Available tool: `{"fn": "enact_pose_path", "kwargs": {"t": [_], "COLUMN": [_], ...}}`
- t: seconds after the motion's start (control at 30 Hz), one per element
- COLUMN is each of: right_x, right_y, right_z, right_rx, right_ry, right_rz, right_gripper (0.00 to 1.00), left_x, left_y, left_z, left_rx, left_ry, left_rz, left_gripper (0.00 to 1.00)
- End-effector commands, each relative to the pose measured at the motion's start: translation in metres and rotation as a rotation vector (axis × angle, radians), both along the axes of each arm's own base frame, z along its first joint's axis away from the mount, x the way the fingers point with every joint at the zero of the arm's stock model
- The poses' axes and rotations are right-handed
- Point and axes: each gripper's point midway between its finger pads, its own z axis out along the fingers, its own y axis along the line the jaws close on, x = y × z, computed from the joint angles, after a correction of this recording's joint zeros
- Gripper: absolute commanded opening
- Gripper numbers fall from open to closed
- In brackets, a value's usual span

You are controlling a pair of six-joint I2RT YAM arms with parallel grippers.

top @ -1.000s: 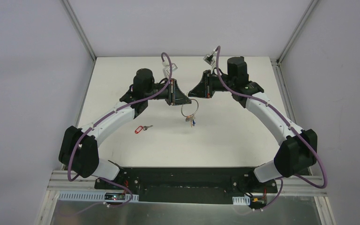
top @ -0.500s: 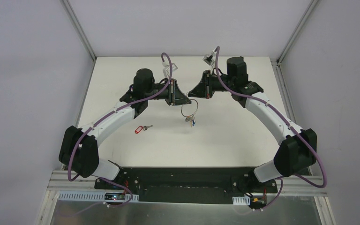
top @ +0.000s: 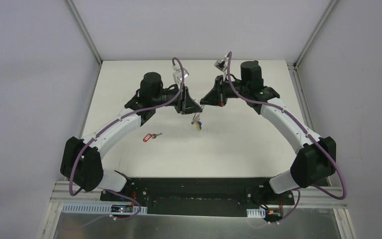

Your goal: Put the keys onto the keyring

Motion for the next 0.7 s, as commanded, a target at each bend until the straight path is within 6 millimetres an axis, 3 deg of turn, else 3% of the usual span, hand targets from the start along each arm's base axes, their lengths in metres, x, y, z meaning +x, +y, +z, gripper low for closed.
{"fn": "enact_pose_path", "kwargs": {"t": [0.0, 0.3, 0.5, 0.67], "right_x": [-0.003, -0.019, -0.037, -0.046], "right_y": [0.000, -0.003, -0.005, -0.005], "right_z": [0.022, 0.023, 0.027, 0.028], "right_rx": [0.045, 0.062, 0.097, 0.116], "right_ry": [-0.091, -0.108, -0.106, -0.100], "right_rz": [0.048, 0.112, 0.197, 0.236], "right_gripper": [0.00, 0.00, 0.00, 0.00], "left_x": [-0.013, -0.027, -0.044, -0.047], "left_y": [0.003, 0.011, 0.018, 0.014], "left_z": [0.040, 0.045, 0.043, 0.046], "left_rx": [-0.044, 0.022, 0.090, 0.059], "left_ry": [-0.161, -0.295, -0.375, -0.381], "left_rz": [-0.050, -0.142, -0.293, -0.342], "left_gripper": [0.37, 0.51, 0.50, 0.42]}}
